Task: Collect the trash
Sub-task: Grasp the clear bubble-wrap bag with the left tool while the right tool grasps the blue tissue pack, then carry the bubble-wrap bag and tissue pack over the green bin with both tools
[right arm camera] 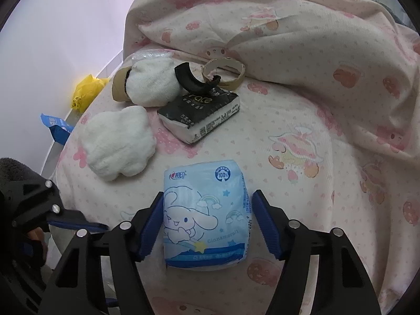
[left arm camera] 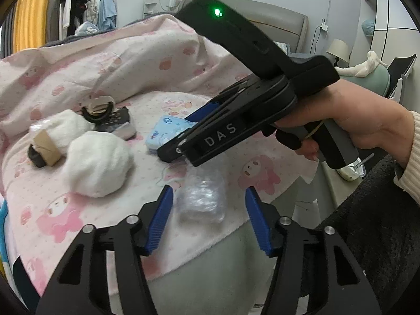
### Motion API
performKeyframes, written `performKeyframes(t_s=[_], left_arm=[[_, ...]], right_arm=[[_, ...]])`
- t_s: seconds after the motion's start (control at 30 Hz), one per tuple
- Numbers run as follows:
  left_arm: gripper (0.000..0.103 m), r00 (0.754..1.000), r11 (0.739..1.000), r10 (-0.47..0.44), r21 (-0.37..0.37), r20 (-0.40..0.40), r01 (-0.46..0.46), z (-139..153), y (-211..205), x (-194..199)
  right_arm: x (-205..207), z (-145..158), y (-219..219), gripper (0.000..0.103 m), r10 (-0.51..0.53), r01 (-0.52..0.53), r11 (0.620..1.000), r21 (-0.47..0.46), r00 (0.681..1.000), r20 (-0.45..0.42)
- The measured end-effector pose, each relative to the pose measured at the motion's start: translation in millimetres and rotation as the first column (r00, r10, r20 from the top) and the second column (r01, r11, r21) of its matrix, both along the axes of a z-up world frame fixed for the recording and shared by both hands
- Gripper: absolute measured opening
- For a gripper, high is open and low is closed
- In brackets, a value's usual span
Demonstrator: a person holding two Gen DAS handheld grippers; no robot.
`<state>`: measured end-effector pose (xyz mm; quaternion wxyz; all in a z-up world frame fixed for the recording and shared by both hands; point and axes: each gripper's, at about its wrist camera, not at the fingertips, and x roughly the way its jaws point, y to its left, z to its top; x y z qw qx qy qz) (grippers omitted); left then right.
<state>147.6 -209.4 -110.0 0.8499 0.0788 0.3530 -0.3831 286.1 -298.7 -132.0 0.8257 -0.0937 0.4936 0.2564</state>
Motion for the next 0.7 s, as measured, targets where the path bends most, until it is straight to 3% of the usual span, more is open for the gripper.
performKeyframes(t_s=[0.13, 0.3, 0.7], left_arm=[[0.050, 1.000, 1.000, 0.001, -0.008, -0.016, -0.001, -3.0, -5.6, 7.4], [0.039, 0.999, 1.000, 0.020, -0.009, -0.026, -0.020, -4.6, -6.1, 18.2], [0.037, 0.997, 0.995, 0.081, -0.049, -0.006, -0.082, 16.4, 20.9, 23.0]], right_arm=[[2.4, -0.5, -6.8, 0.054, -0.013, 0.013, 1.000, 0.016, 1.000, -0.002], [4.3, 1.2, -15.4, 0.052, -0.047, 0.046, 0.999, 0.028, 0.999, 0.005], [23.1, 21.4, -20.7, 0.052, -0.159, 0.150, 0.984, 0.096, 0.983, 0.095]])
